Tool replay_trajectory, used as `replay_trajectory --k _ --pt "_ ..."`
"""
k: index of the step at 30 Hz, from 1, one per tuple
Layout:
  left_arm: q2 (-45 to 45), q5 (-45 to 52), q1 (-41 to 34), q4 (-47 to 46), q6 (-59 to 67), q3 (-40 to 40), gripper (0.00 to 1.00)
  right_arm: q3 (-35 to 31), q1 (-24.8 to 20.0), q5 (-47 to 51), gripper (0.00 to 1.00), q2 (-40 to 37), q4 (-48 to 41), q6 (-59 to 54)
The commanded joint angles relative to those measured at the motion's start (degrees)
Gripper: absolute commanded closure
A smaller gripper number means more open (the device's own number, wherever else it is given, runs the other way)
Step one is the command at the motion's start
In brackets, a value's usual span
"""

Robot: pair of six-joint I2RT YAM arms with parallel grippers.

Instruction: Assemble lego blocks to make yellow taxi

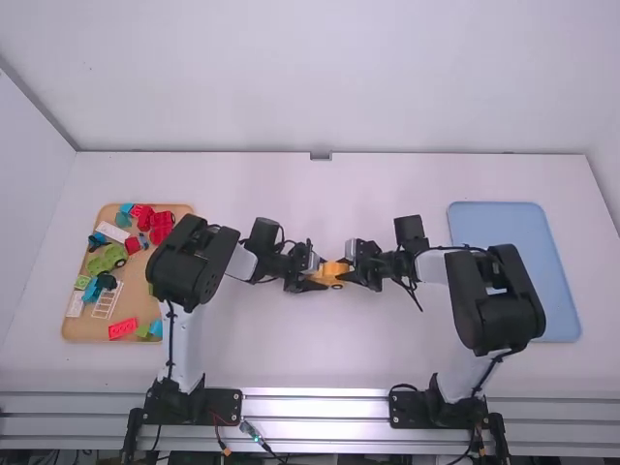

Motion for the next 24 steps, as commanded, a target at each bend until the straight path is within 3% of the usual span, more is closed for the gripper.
replay_trajectory --k 1,9,24 --pt "0.5 1.8 -0.4 -0.1 -0.2 -0.5 0.50 -0.1 -0.1 -0.3 0.85 -0.8 -0.2 0.9" --pt "0.5 -1.6 -0.7 -0.5 -0.2 -0.7 0.55 -0.1 0.0 -2.7 0.85 4.5 6.0 3.5" --pt "0.5 -4.5 -0.7 -1.1 0.0 -0.7 0.58 0.4 1.7 -2.1 0.84 6.2 7.1 3.3"
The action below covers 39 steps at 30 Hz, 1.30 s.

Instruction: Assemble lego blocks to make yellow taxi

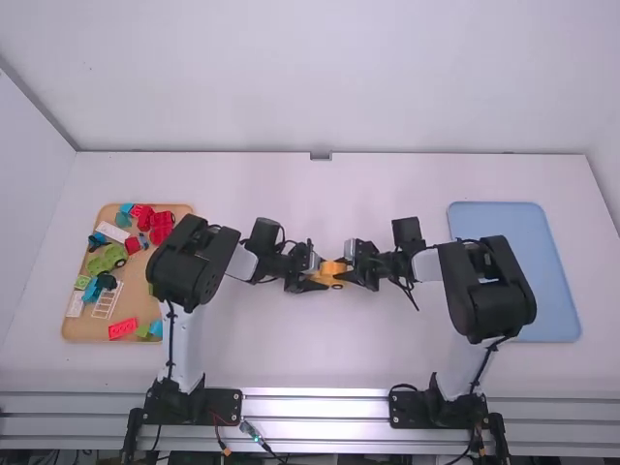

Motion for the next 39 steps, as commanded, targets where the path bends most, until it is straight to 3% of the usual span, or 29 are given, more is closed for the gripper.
replay_trajectory --k 1,12,24,30,39 --pt "0.5 -3.5 -0.4 -0.7 0.2 -0.7 0.58 0.8 1.7 0.7 0.84 2.3 0.3 1.6" --pt "0.5 -3.1 -0.7 -0.9 0.1 -0.6 0.59 3.2 5.4 9.1 0.93 3.3 -2.7 2.3" --pt "0.5 -3.3 -0.8 -0.9 0.1 -0.6 0.59 6.3 1.4 -0.9 0.91 2.1 -4.8 1.2" --pt "0.5 -3.3 -0.7 -0.9 0.1 -0.4 0.59 5.3 0.3 -0.4 0.89 2.1 -9.2 -3.8" --pt "0.5 -3.3 -0.8 -1.1 0.1 0.0 0.59 3.4 1.3 2.4 0.96 2.1 -8.5 -3.8"
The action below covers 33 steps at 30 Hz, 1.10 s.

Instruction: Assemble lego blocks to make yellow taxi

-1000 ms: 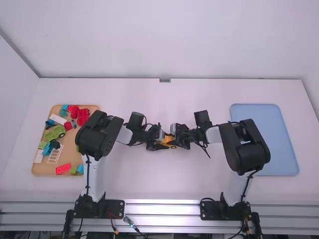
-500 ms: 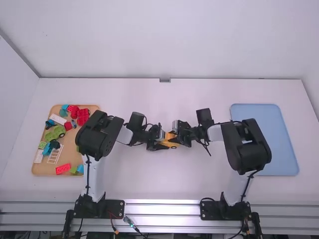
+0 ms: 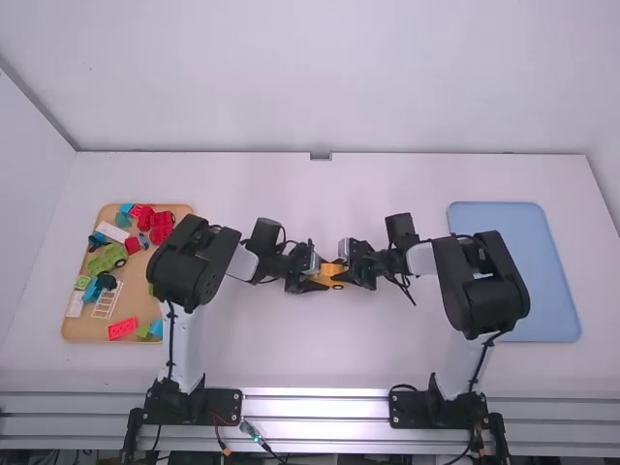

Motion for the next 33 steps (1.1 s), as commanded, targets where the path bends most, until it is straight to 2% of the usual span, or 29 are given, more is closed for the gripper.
replay_trajectory --k 1,14,25,28,33 --pt "0.5 -3.1 -0.5 -0.8 0.4 -0.1 0.59 -0.7 0.2 1.0 0.96 0.3 -0.3 -0.4" --pt "0.5 -3.1 -0.5 -0.7 -0.4 -0.1 0.60 -0.7 3.8 7.8 1.00 0.3 0.6 1.6" --pt "0.5 -3.3 -0.5 -0.7 -1.0 -0.1 0.60 -0.5 -1.4 0.3 1.00 -1.0 2.3 3.7" --pt "0.5 -3.3 -0.5 -0.7 -1.0 -0.1 0.60 -0.5 -3.3 -6.1 0.98 -1.4 2.3 0.2" --pt "0.5 -3.3 -0.5 -0.8 -1.1 0.0 0.60 -0.6 -4.0 -4.1 0.97 -1.4 0.0 0.3"
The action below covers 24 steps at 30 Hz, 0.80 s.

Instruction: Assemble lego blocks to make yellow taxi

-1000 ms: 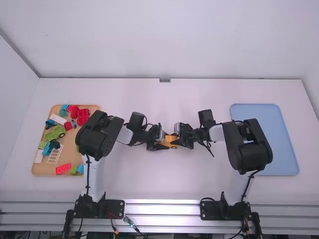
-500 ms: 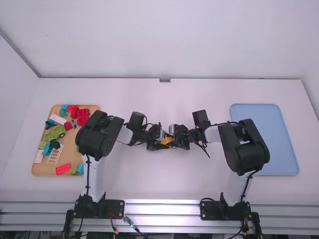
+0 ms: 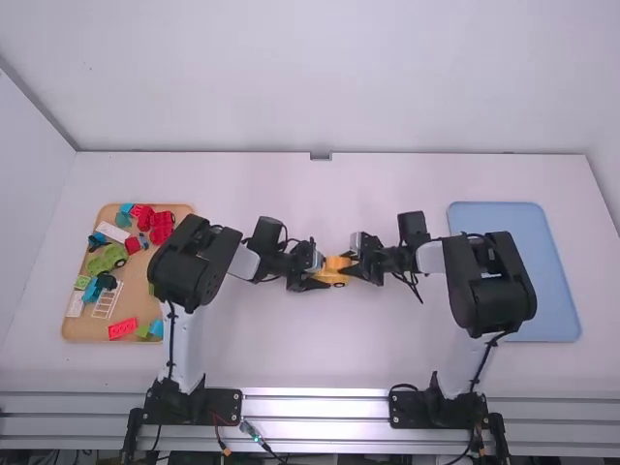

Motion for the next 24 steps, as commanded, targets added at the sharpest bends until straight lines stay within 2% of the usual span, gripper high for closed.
replay_trajectory --k 1,9,15,20,24 --pt "0.5 -1.8 -0.2 -0.9 0.2 -0.8 0.60 -0.6 0.2 -0.4 0.98 -1.3 -1.4 -0.8" --pt "0.5 -1.8 -0.1 -0.8 0.2 -0.8 0.61 -4.3 1.6 2.0 1.00 -1.3 5.7 2.1" --pt "0.5 -1.5 -0.1 -0.9 0.2 -0.8 0.61 -4.5 3.6 5.1 1.00 -1.3 7.1 2.6" --pt "0.5 -1.6 0.0 -2.2 0.3 -0.8 0.65 -4.2 5.3 6.5 1.00 -1.2 7.9 3.9" --pt "0.5 -1.6 0.0 -3.1 1.0 -0.8 0.66 -3.6 5.0 6.6 1.00 0.0 7.8 4.0"
